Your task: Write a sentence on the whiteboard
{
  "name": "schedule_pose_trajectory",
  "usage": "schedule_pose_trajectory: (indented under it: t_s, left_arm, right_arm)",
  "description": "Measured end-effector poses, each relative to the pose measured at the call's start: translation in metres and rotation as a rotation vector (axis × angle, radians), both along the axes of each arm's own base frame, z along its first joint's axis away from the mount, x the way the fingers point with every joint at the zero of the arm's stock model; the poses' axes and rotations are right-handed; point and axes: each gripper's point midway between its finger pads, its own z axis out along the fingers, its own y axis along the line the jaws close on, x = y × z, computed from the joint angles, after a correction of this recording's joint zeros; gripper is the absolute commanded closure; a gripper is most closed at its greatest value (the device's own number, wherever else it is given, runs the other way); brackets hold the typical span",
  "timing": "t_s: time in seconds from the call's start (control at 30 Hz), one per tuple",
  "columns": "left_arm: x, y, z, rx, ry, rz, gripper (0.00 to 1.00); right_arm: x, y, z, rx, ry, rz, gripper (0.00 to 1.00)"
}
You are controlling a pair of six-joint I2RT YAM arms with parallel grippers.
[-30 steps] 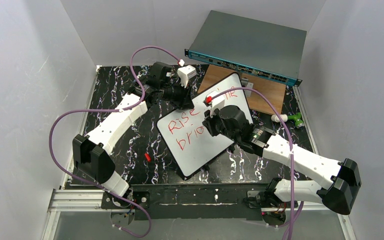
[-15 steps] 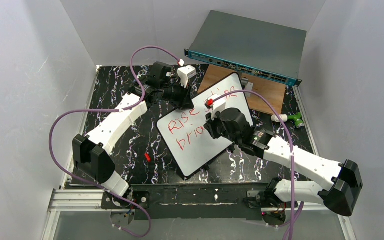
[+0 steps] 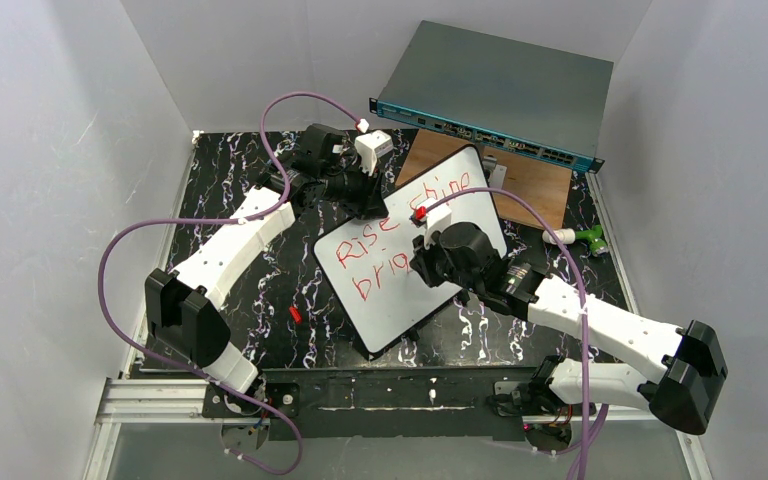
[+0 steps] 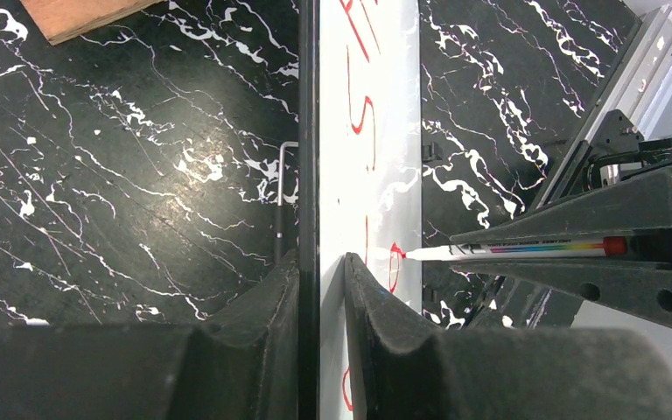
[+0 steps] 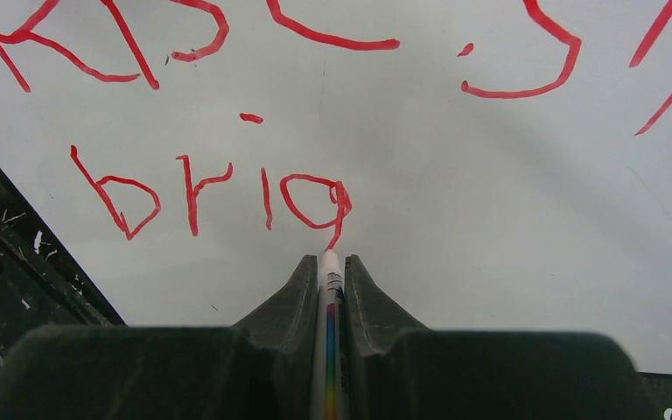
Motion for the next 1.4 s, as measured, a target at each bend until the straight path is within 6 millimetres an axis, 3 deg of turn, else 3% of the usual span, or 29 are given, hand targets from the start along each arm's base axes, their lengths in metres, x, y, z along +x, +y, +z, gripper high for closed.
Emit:
schedule_pose_trajectory:
  t_s: [0.43, 0.7, 1.1, 1.4]
  left_arm:
    - [-0.001, -0.001, 0.001, -0.004, 0.000, -0.005, 1.00]
    - [-0.001, -0.001, 0.001, -0.007, 0.002, -0.009, 1.00]
    - [-0.001, -0.002, 0.001, -0.008, 0.002, -0.010, 1.00]
    - [-0.001, -0.002, 0.001, -0.008, 0.002, -0.010, 1.00]
  right_arm:
    - [-0.007, 0.006, 0.000, 0.017, 0.019, 0.046, 0.99]
    - [-0.006, 0.012, 0.021, 0.084, -0.027, 0.062, 0.99]
    - [0.001, -0.021, 0.074, 0.171, -0.177, -0.057, 0.99]
    - [0.031, -0.032, 0.063, 0.114, -0.212, -0.155, 0.99]
